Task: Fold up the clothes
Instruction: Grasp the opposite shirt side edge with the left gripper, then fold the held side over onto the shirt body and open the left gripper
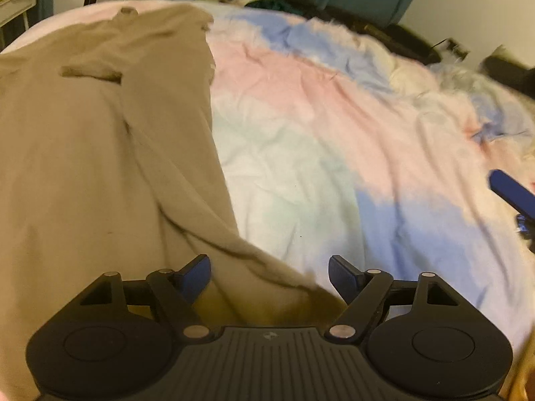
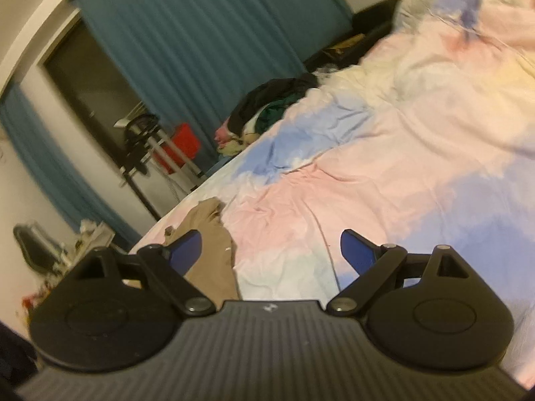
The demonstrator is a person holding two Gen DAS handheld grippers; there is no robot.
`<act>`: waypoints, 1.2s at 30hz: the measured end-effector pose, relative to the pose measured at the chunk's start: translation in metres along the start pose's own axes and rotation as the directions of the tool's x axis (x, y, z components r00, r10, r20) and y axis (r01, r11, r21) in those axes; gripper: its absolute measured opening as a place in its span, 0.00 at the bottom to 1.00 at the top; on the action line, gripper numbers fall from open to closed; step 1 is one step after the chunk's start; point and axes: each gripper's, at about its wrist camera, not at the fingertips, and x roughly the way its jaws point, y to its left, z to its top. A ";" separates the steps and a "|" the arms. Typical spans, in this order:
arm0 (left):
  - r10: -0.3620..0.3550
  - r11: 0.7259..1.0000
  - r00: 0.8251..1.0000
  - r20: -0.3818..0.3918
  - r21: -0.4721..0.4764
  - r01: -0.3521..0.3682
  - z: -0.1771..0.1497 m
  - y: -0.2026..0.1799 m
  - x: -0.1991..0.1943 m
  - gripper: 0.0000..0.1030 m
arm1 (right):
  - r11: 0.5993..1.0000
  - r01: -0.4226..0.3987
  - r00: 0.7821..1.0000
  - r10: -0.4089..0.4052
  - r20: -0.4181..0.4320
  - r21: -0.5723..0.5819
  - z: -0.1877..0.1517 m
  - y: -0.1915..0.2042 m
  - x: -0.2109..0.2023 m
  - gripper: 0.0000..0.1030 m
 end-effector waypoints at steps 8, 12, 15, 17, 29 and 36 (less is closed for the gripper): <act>-0.018 0.996 1.000 0.001 -0.087 0.018 0.006 0.030 -0.005 0.07 | 0.999 -0.024 0.997 0.026 -0.071 0.028 -0.010 -0.003 0.013 0.89; -0.154 0.968 0.988 -0.001 -0.200 0.151 0.013 0.068 -0.032 0.04 | 0.997 -0.071 0.992 0.073 -0.104 0.020 -0.013 0.003 0.015 0.89; -0.224 0.938 0.975 0.000 -0.270 0.216 0.012 0.099 -0.054 0.04 | 0.997 -0.081 0.988 0.082 -0.129 0.009 -0.014 0.006 0.015 0.89; -0.258 0.920 0.966 0.006 -0.302 0.248 0.009 0.122 -0.070 0.03 | 0.996 -0.088 0.987 0.087 -0.137 -0.001 -0.015 0.008 0.016 0.89; -0.376 0.827 0.926 -0.041 -0.466 0.315 -0.022 0.205 -0.046 0.15 | 0.994 -0.095 0.978 0.083 -0.192 -0.052 -0.023 0.020 0.021 0.89; -0.426 0.834 0.900 -0.096 -0.426 0.350 -0.031 0.196 -0.031 0.39 | 0.991 -0.093 0.967 0.066 -0.244 -0.101 -0.031 0.031 0.030 0.89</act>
